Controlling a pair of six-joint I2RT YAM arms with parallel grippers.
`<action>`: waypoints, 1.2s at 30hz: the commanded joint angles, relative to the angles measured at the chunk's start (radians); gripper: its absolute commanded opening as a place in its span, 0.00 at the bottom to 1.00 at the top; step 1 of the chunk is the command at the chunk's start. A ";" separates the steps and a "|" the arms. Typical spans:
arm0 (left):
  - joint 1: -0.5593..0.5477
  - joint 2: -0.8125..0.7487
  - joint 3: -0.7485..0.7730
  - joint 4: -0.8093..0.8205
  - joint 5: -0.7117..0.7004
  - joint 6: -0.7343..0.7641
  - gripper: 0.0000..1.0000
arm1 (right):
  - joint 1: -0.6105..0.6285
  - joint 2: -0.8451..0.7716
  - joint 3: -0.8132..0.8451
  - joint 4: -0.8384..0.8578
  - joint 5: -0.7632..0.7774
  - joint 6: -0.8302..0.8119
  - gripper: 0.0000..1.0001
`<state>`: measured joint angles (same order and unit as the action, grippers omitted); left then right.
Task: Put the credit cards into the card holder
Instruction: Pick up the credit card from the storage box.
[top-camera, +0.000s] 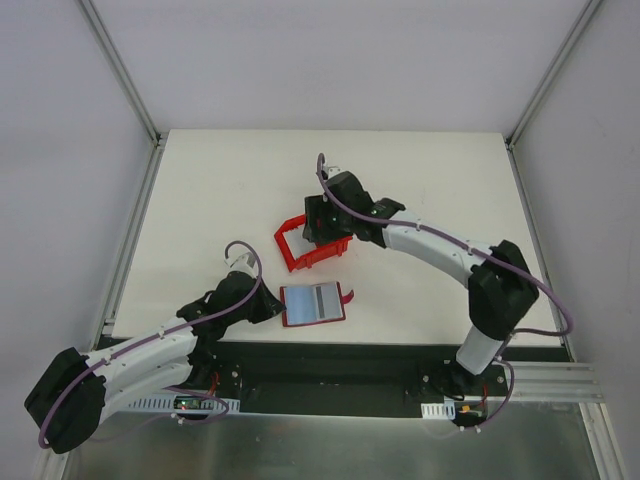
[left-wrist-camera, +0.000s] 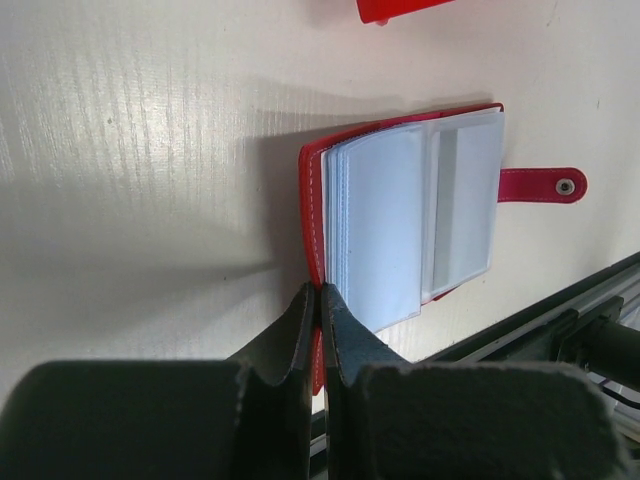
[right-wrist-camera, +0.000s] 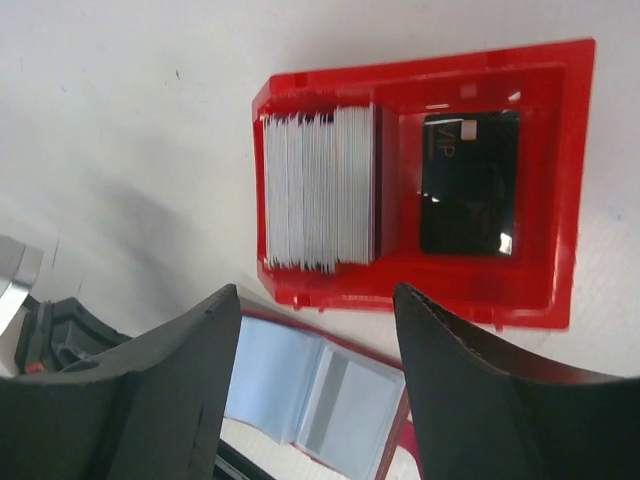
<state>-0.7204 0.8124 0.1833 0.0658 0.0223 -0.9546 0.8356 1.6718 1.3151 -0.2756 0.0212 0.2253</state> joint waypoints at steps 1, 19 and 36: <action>-0.005 0.007 0.036 0.003 -0.005 -0.003 0.00 | -0.047 0.141 0.145 -0.042 -0.184 -0.052 0.66; -0.002 0.002 0.027 0.005 -0.016 -0.015 0.00 | -0.110 0.391 0.292 -0.042 -0.385 -0.058 0.70; 0.006 0.018 0.039 0.006 -0.016 -0.006 0.00 | -0.144 0.339 0.228 0.027 -0.443 -0.015 0.46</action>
<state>-0.7193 0.8211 0.1883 0.0654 0.0216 -0.9607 0.6968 2.0621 1.5513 -0.2890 -0.3840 0.1951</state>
